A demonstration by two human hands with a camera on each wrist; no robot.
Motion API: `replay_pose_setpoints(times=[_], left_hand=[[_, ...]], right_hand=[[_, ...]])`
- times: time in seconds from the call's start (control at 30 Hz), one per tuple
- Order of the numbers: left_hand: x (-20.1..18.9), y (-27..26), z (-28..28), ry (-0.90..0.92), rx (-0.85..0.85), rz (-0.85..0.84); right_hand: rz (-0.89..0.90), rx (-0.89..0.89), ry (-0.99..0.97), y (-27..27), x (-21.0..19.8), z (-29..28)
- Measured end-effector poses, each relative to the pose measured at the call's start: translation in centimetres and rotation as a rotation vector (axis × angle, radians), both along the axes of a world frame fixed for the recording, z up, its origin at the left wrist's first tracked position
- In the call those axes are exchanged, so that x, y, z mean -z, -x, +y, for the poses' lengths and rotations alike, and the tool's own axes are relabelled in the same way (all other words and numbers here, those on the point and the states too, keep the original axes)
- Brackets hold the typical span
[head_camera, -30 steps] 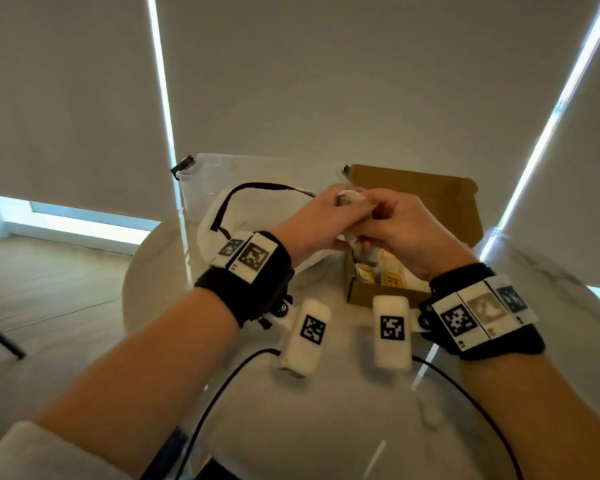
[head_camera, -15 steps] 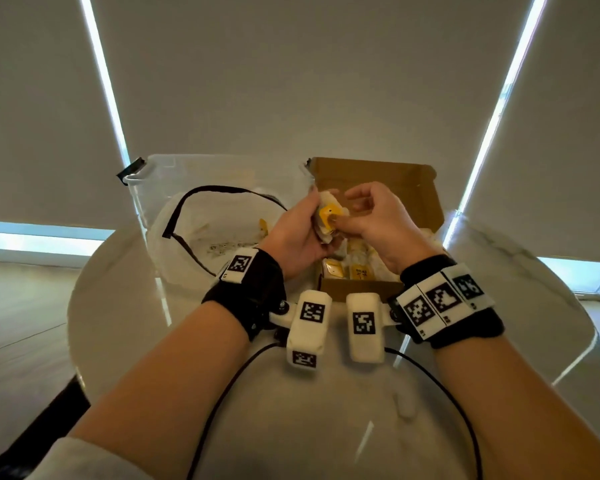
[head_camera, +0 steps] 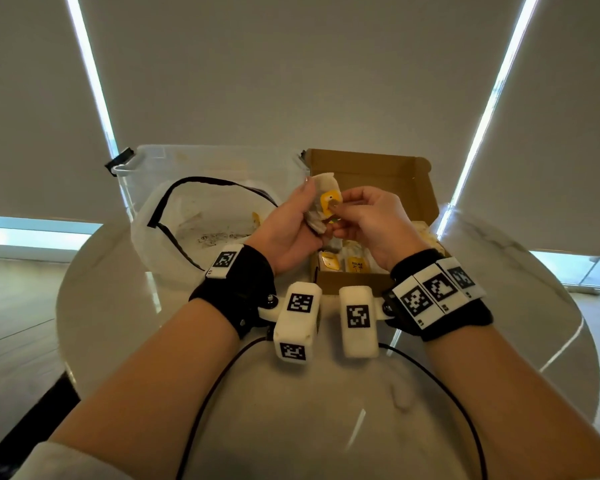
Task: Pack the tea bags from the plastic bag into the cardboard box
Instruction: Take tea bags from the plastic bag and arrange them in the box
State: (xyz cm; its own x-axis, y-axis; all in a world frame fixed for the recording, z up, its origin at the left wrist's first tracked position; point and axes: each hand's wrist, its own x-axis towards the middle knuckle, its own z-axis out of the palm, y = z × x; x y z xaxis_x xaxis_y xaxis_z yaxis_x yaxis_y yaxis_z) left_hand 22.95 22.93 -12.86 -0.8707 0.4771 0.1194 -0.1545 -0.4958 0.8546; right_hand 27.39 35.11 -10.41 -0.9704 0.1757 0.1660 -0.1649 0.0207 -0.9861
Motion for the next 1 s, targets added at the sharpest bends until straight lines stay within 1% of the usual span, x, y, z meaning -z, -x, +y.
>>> replay_pose_setpoints(times=[0.1, 0.27, 0.37, 0.43, 0.53, 0.63, 0.7, 0.77, 0.83, 0.87, 0.93, 1.0], left_hand=[[0.0, -0.3, -0.3, 0.032, -0.108, 0.036], [0.1, -1.0, 0.0, 0.142, -0.185, 0.119], [0.1, -1.1, -0.1, 0.15, -0.245, 0.136], [0.2, -1.2, -0.1, 0.141, -0.282, 0.124], [0.1, -1.3, -0.2, 0.128, -0.327, 0.094], [-0.3, -1.3, -0.8, 0.105, -0.378, 0.02], [-0.5, -1.3, -1.1, 0.147, -0.386, -0.011], [-0.4, -1.4, -1.1, 0.268, -0.376, -0.001], [-0.2, -1.5, -0.9, 0.408, -0.347, 0.017], [-0.1, -1.7, -0.7, 0.45, -0.326, 0.014], [-0.1, -1.8, -0.4, 0.454, -0.291, -0.015], [-0.2, -1.9, -0.4, 0.388, -0.291, -0.064]], right_hand=[[-0.013, -0.009, 0.034, 0.0, -0.3, 0.4], [-0.035, -0.146, 0.127, -0.1, -0.6, 0.6], [-0.038, -0.186, 0.14, -0.3, -0.5, 0.6], [-0.036, -0.172, 0.164, -0.3, -0.5, 0.6], [-0.03, -0.087, 0.213, 0.0, -0.7, 0.7], [0.002, -0.016, 0.276, 0.3, -1.0, 1.4], [0.033, 0.034, 0.232, 0.3, -1.1, 2.1], [0.044, 0.065, 0.178, 0.3, -1.0, 2.6], [0.015, 0.069, 0.144, 0.3, -0.9, 3.0], [-0.008, 0.066, 0.125, 0.4, -0.8, 3.1], [-0.051, 0.048, 0.043, 0.5, -0.5, 3.0], [-0.082, 0.036, -0.108, 0.8, 0.1, 2.6]])
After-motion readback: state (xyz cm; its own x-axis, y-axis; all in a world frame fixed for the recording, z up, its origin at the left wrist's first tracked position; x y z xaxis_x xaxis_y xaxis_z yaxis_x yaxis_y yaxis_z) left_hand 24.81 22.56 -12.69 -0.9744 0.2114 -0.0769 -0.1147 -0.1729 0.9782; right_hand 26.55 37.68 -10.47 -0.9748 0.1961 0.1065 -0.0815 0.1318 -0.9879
